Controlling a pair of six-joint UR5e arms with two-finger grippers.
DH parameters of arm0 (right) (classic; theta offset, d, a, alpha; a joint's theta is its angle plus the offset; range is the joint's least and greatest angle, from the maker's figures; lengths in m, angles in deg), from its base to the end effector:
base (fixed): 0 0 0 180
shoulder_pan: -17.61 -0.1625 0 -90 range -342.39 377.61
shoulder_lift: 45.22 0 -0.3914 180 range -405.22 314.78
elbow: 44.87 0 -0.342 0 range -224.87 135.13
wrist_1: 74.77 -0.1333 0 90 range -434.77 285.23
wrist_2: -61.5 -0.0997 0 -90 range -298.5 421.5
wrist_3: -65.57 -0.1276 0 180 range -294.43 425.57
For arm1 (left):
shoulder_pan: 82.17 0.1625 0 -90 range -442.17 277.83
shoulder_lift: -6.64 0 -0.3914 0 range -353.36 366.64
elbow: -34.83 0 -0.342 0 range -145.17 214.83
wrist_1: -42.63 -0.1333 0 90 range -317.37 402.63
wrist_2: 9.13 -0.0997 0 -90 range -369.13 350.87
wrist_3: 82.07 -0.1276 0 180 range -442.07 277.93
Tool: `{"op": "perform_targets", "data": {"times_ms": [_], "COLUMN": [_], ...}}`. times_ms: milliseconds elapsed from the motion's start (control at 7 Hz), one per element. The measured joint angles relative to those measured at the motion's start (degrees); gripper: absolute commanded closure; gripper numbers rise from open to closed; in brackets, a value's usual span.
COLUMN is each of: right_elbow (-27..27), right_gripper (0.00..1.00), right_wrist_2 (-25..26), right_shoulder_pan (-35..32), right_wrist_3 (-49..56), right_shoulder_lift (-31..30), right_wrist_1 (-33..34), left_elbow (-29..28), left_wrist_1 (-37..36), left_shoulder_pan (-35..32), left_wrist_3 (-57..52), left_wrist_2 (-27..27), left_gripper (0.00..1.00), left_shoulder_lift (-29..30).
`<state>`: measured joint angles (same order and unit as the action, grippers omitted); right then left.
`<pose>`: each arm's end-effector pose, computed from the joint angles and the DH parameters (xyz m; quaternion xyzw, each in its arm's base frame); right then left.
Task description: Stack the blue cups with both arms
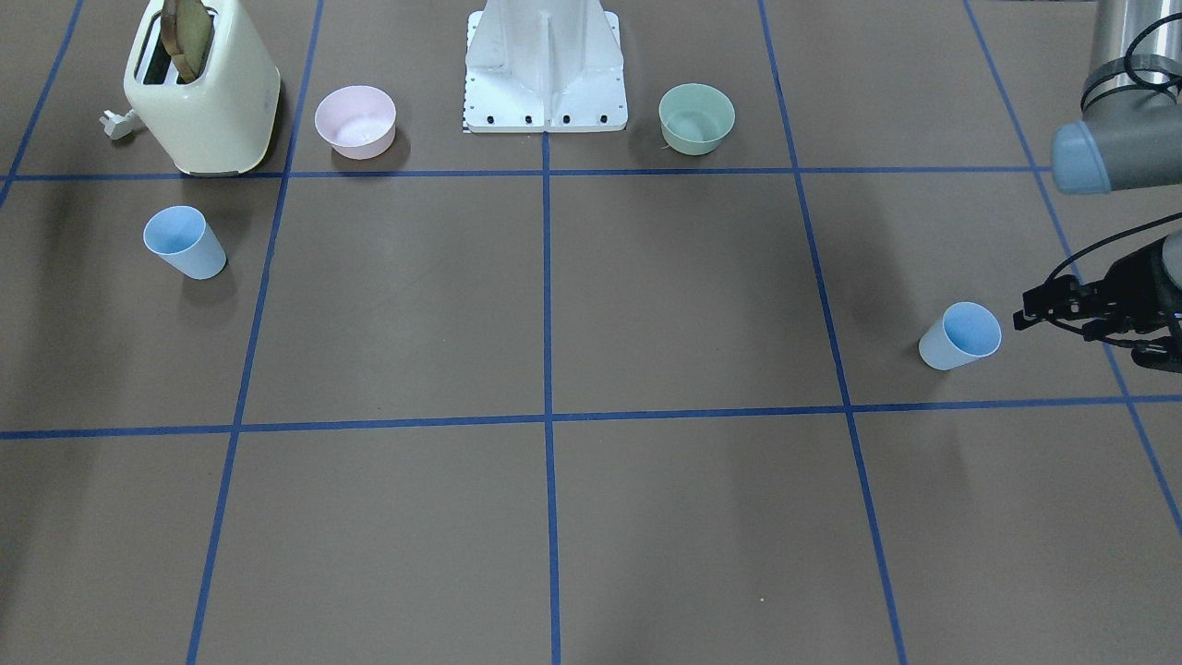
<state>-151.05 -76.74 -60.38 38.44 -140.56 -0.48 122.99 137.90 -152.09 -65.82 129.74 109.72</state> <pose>-0.0515 -0.4252 0.5193 0.0642 -0.4450 0.0238 0.8929 0.1517 -0.5232 0.5292 -0.0034 0.4297 0.0895 0.8985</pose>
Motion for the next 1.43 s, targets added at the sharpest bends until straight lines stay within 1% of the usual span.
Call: {"op": "perform_targets", "data": {"times_ms": [286,429,571,714,857,1000,1143,1286,1429], "right_elbow": [-3.2,-3.9,-4.2,-4.2,-4.3,-4.3,-4.4,-4.5,-4.5], "right_gripper": [0.14,0.14,0.14,0.13,0.12,0.12,0.12,0.15,0.2], "right_wrist_2": [1.4,2.0,2.3,2.5,2.7,3.2,3.8,4.1,4.2], "right_shoulder_pan": [5.9,8.4,10.0,11.0,11.8,12.5,13.1,13.6,14.0], "right_wrist_3": [-0.1,0.1,0.0,0.0,0.1,0.1,0.1,0.1,0.1], "right_shoulder_lift": [-1.0,-1.7,-2.4,-2.8,-2.8,-2.8,-2.8,-2.8,-2.8], "right_wrist_1": [-0.9,-2.7,-4.5,-5.4,-5.7,-5.8,-5.8,-5.8,-5.8], "left_elbow": [-0.1,-0.2,-0.5,-1.5,-3.4,-5.1,-5.8,-5.9,-5.7], "left_wrist_1": [0.6,0.7,0.8,2.0,4.3,6.2,7.1,7.4,7.5], "left_shoulder_pan": [1.4,2.2,3.1,3.9,4.3,4.4,4.5,4.5,4.6], "left_wrist_3": [0.2,0.3,0.3,0.3,0.3,0.4,0.4,0.5,0.5], "left_wrist_2": [0.0,0.0,0.0,0.0,0.0,0.0,0.0,0.0,0.1], "left_gripper": [0.16,0.19,0.24,0.25,0.34,0.5,0.78,1.0,1.0], "left_shoulder_lift": [0.1,0.0,0.0,0.0,0.0,0.1,0.1,0.1,0.1]}}
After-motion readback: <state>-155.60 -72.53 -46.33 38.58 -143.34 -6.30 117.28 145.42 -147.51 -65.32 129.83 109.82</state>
